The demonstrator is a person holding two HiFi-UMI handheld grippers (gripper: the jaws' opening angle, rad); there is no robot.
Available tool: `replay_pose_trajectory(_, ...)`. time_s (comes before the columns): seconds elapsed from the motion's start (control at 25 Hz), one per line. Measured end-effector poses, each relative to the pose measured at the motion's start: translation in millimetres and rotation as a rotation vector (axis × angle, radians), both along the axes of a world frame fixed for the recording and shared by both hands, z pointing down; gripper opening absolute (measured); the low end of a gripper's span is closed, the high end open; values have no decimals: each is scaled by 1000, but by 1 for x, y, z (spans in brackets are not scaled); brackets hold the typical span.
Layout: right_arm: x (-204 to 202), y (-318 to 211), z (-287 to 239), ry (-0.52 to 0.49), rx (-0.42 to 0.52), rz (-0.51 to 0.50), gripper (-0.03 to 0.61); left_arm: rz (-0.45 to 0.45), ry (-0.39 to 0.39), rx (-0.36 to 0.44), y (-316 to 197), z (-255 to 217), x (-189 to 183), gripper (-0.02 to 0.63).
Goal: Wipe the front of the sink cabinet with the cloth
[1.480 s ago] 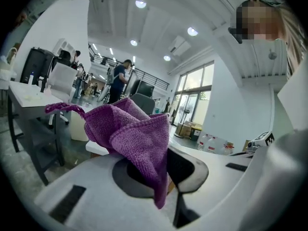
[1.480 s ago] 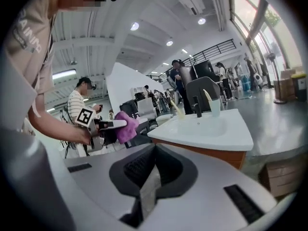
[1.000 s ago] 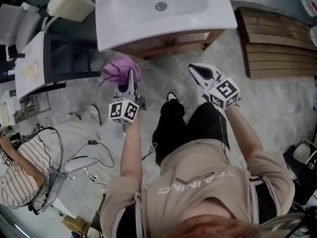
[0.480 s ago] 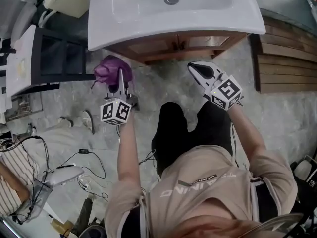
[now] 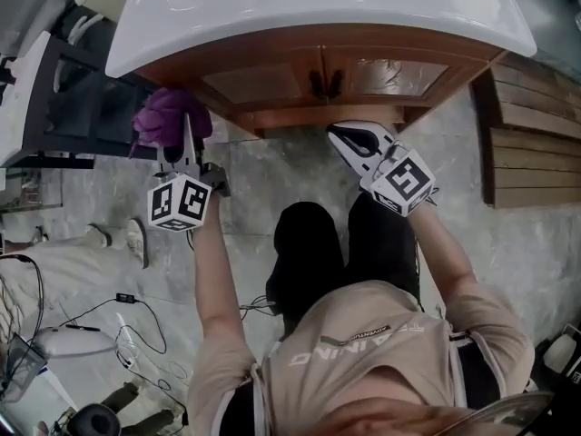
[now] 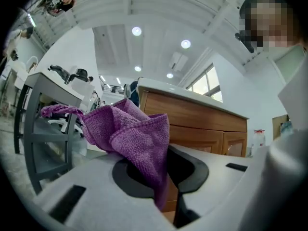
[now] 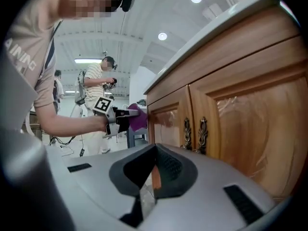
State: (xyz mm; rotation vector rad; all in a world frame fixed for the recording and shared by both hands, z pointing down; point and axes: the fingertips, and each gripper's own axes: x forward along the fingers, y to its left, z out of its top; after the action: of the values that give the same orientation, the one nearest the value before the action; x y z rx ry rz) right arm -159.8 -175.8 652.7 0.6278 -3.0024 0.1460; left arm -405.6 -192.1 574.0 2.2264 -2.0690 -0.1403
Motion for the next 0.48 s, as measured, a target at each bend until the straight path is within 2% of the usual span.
replay_pose_trajectory(0.12, -4, 4, 10, 7, 23, -22, 12, 1, -35, 16, -3, -2, 1, 55)
replay_pose_trajectory(0.28, -3, 14, 10, 7, 0, -47, 12, -22, -77, 9, -7, -11, -7, 55)
replay_pose_trajectory(0.48, 2, 17, 0, -10, 20, -48, 12, -41, -202, -31, -33, -22, -19, 55)
